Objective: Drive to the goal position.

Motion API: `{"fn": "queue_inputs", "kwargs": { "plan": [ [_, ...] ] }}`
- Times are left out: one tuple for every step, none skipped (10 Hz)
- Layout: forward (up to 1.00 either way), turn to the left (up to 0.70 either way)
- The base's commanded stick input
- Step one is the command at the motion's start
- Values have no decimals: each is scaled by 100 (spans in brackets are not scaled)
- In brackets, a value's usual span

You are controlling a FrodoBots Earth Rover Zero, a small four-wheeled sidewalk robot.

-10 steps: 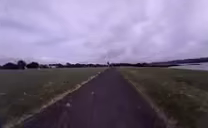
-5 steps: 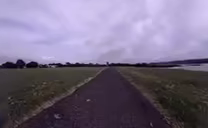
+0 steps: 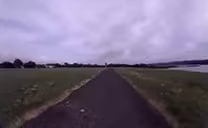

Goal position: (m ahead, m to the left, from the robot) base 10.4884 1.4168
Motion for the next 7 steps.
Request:
{"fn": "queue_inputs", "kwargs": {
  "plan": [
    [70,0],
    [70,0],
    [70,0],
    [70,0],
    [70,0],
    [70,0],
    [70,0]
  ]
}}
